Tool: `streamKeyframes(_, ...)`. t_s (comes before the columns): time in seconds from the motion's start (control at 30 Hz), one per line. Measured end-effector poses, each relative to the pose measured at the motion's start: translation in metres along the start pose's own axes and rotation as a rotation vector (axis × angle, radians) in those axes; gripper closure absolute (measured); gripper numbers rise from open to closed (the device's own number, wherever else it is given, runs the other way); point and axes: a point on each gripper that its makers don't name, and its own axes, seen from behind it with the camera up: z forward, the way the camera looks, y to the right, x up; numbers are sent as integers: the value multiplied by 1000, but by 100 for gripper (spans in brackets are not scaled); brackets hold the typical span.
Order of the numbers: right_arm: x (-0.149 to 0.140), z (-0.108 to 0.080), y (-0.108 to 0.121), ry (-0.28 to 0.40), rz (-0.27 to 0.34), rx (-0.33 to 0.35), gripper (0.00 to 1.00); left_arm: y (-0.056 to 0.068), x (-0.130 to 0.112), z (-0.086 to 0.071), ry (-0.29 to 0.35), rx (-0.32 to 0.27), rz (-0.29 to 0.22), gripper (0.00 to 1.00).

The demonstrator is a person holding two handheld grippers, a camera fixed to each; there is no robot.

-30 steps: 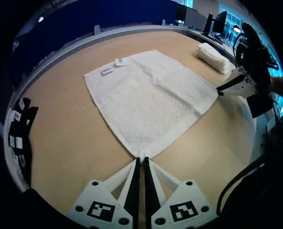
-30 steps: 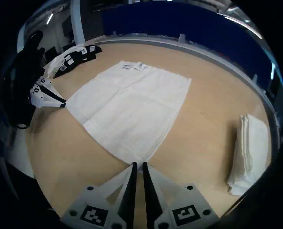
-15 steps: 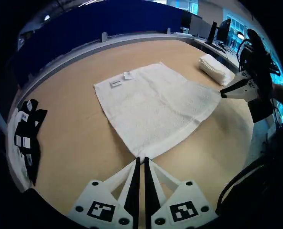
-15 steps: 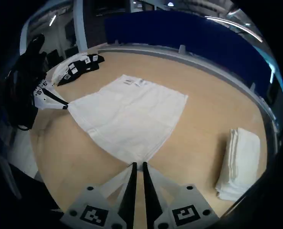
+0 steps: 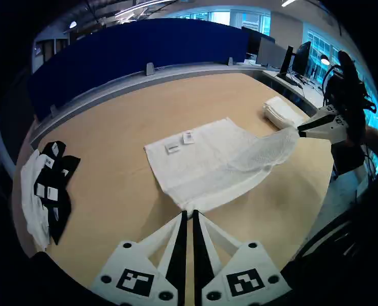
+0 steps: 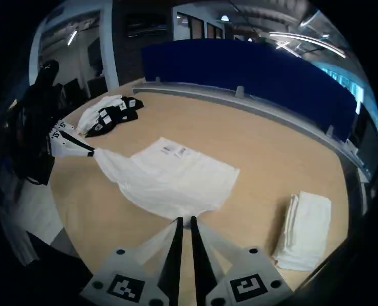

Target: Fold towel

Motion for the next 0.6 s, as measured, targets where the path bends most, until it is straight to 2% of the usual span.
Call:
streamKeyframes(0.27, 11, -23, -8, 21, 13, -3, 89, 5, 14, -22, 29, -4, -26, 93)
streamKeyframes(0.6, 9, -22, -1, 8, 5, -18, 89, 9, 12, -18, 30, -10, -34, 93)
